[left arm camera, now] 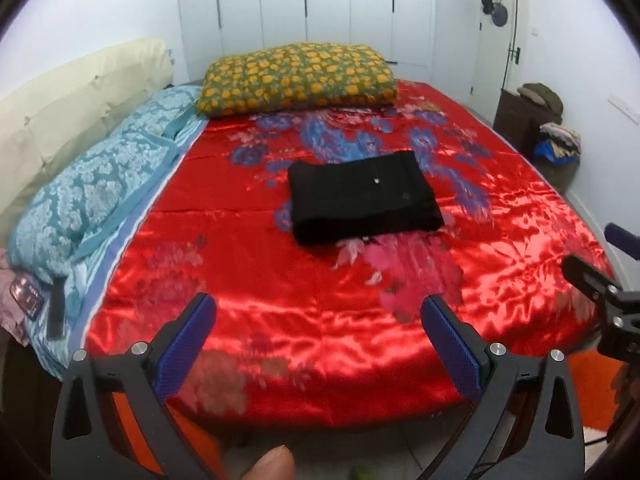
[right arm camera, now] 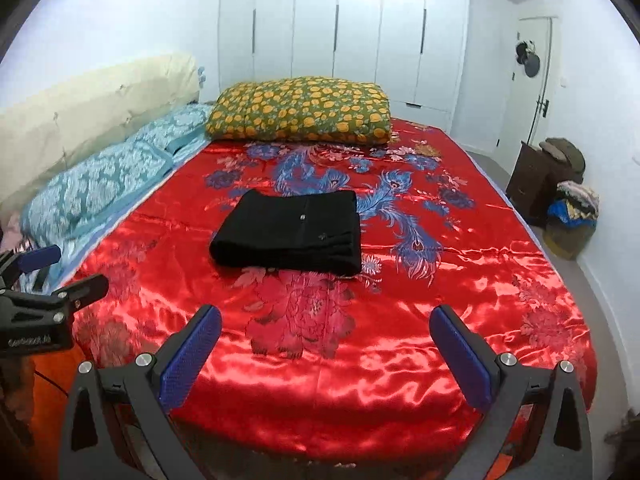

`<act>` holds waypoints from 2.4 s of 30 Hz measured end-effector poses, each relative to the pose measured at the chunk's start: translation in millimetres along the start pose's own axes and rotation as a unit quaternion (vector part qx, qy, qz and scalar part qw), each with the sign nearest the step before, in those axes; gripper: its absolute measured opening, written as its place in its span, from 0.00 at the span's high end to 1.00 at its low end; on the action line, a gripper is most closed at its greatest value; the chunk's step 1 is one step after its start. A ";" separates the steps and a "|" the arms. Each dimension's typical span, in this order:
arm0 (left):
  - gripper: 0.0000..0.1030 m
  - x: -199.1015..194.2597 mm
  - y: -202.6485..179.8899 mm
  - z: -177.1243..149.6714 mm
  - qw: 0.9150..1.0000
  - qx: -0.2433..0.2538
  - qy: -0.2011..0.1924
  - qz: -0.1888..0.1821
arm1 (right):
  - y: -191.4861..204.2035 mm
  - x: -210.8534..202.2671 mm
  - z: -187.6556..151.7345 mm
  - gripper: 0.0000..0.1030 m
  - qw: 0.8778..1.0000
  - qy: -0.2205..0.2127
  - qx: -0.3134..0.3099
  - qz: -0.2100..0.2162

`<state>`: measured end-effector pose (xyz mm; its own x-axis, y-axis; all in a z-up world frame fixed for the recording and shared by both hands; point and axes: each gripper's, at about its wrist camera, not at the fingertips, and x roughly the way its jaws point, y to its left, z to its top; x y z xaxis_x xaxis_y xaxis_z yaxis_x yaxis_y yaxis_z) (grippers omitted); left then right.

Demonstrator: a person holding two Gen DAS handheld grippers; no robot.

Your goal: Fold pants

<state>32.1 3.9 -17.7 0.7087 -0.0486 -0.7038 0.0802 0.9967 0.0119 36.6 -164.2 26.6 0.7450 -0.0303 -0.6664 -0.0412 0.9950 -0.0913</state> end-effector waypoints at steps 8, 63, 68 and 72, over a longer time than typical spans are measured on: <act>0.00 -27.4 3.6 0.3 0.999 0.007 -0.031 -0.008 | 15.2 -8.5 0.1 0.00 1.000 -0.003 -0.009 -0.002; 0.01 -25.2 -0.3 32.3 0.997 -0.008 0.016 0.072 | 23.4 -28.9 39.8 0.00 0.996 -0.032 -0.049 -0.061; 0.01 -24.7 -1.8 33.8 0.998 -0.010 0.017 0.065 | 26.6 -28.3 41.1 0.00 0.996 -0.032 -0.054 -0.061; 0.01 -22.9 -2.1 34.1 0.999 -0.016 0.021 0.048 | 30.8 -27.0 41.0 0.00 0.996 -0.030 -0.058 -0.061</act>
<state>39.7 0.6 22.5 0.6819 0.0489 -0.7298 -0.0095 0.9983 0.0580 42.5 -128.8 72.1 0.7875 -0.1402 -0.6002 -0.0230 0.9665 -0.2558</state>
